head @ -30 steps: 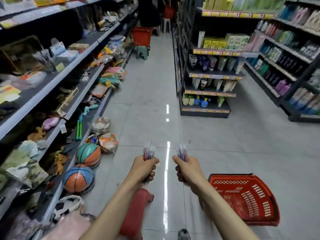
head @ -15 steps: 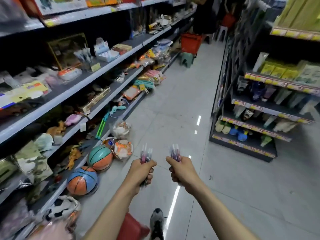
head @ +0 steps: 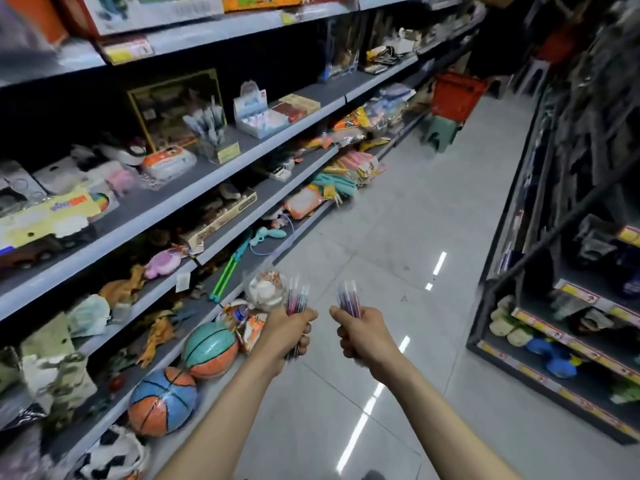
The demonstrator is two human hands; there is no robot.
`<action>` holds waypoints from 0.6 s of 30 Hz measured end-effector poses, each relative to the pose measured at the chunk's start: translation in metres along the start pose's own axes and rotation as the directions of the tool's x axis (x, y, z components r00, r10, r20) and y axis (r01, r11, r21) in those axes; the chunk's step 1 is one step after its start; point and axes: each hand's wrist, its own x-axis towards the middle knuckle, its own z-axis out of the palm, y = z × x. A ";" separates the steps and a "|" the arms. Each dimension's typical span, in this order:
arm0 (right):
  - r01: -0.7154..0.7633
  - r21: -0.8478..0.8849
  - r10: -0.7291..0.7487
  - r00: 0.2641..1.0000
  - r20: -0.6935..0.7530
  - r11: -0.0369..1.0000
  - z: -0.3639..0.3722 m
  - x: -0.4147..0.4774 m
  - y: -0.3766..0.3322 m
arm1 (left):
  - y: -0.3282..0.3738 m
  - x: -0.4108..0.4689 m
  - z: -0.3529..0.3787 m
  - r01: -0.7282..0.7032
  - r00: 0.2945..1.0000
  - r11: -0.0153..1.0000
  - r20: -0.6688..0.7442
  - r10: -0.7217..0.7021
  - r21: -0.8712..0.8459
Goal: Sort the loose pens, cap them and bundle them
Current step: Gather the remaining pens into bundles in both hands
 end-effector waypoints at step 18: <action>0.035 -0.115 0.000 0.958 0.288 0.993 -0.045 0.353 -0.183 | 0.161 0.263 0.057 -0.023 0.935 0.983 -0.351 -0.043 -0.183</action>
